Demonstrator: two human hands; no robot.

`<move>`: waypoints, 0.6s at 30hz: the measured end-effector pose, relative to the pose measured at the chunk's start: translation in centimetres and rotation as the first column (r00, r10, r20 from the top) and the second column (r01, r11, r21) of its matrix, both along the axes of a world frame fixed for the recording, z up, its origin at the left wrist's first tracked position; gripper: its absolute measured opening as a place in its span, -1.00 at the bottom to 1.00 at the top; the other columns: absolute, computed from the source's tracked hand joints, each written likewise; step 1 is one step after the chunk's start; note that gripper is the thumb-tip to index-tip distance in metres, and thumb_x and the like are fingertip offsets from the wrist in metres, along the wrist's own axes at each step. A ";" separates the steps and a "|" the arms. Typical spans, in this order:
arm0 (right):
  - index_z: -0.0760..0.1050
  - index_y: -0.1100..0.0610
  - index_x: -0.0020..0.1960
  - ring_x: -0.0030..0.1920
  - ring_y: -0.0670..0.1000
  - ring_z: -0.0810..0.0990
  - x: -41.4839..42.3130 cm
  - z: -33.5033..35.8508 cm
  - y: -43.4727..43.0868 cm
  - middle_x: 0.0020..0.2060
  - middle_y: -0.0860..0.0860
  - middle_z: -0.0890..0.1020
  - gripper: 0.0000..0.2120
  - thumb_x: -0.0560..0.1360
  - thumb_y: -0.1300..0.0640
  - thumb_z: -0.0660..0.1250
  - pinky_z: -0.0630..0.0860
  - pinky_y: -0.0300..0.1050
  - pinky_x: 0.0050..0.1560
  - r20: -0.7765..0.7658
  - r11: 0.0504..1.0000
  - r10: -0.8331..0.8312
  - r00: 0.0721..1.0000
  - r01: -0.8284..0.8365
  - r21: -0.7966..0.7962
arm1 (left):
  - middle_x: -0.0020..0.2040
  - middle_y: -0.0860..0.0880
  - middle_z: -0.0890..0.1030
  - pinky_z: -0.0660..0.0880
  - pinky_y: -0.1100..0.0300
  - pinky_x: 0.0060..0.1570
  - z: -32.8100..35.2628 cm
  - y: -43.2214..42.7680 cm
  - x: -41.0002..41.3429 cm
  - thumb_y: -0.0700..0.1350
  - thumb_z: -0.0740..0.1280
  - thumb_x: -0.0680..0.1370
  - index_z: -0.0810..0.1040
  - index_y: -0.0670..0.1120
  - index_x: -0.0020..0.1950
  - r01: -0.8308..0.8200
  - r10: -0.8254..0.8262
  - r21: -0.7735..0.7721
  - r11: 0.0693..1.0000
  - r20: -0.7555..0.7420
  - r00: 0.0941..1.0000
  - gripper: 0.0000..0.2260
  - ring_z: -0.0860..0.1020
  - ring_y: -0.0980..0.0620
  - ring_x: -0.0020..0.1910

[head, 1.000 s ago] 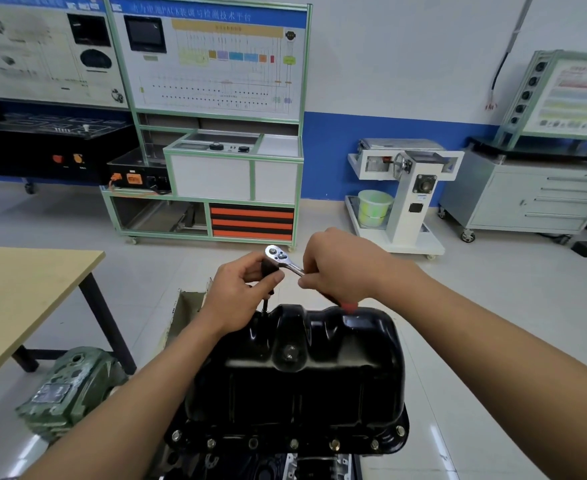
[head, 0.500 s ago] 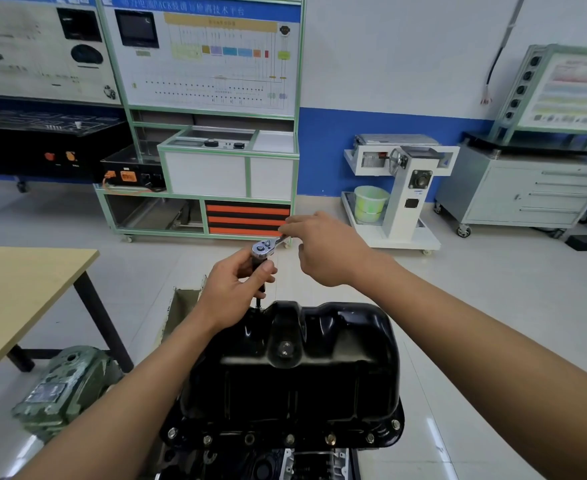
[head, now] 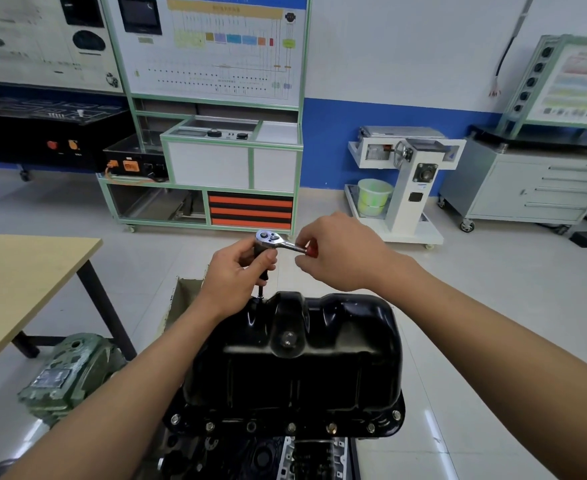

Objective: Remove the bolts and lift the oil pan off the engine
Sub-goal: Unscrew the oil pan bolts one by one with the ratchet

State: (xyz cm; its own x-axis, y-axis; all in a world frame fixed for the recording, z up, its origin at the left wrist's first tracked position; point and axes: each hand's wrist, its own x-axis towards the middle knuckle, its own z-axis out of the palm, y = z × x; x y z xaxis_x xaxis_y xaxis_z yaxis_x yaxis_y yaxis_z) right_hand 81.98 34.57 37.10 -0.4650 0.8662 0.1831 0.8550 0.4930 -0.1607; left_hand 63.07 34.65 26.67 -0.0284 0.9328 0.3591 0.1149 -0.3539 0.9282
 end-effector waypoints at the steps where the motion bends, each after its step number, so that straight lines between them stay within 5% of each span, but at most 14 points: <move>1: 0.65 0.01 -0.02 -0.16 0.01 0.56 -0.1 0.2 -0.4 -0.19 -0.07 0.63 -0.84 0.48 -0.03 0.39 0.57 -0.04 -0.09 -0.038 0.999 0.016 0.999 -0.018 -0.045 | -0.12 -0.09 0.70 0.62 0.19 -0.26 -0.1 0.1 0.0 -0.04 0.41 0.60 0.67 0.25 -0.07 -0.003 0.003 0.007 1.000 -0.011 1.000 -0.84 0.69 -0.04 -0.09; 8: 0.65 0.17 -0.08 -0.22 0.05 0.67 -0.6 -0.1 -1.9 -0.22 0.10 0.70 -0.82 0.40 0.09 0.51 0.63 0.02 -0.09 -0.209 0.950 0.084 0.974 -0.141 -0.278 | -0.14 -0.13 0.71 0.67 0.09 -0.22 -0.4 0.4 0.0 -0.18 0.38 0.62 0.67 -0.04 0.01 -0.054 0.054 0.013 0.998 -0.025 0.998 -0.91 0.68 -0.02 -0.14; 11: 0.62 0.27 -0.08 -0.48 -0.04 0.57 -0.5 -0.4 -1.7 -0.26 0.19 0.70 -0.83 0.42 0.18 0.50 0.52 -0.16 -0.36 -0.312 0.892 0.056 0.948 -0.188 -0.410 | -0.15 -0.15 0.71 0.68 0.06 -0.20 -0.4 0.4 0.1 -0.21 0.39 0.61 0.69 -0.05 0.00 -0.057 0.057 0.008 0.998 -0.017 0.998 -0.90 0.67 0.01 -0.17; 14: 0.61 0.23 -0.05 -0.52 -0.01 0.55 0.1 -0.3 -1.4 -0.22 0.23 0.71 -0.87 0.44 0.22 0.49 0.43 -0.29 -0.49 -0.325 0.870 0.030 0.945 -0.185 -0.457 | -0.15 -0.19 0.70 0.65 0.14 -0.23 -0.3 0.4 0.1 -0.22 0.42 0.60 0.71 -0.03 -0.01 -0.055 0.055 0.021 0.998 -0.039 0.998 -0.89 0.66 0.00 -0.20; 18: 0.67 0.06 0.05 -0.39 -0.13 0.59 0.6 0.7 -0.4 -0.15 0.04 0.73 -0.82 0.45 0.19 0.47 0.57 -0.14 -0.21 -0.142 0.929 0.089 0.986 -0.133 -0.345 | -0.17 -0.19 0.67 0.62 0.21 -0.25 -0.1 0.2 0.0 -0.18 0.43 0.59 0.68 0.05 -0.04 -0.023 0.023 0.018 1.000 -0.038 0.999 -0.88 0.65 0.00 -0.18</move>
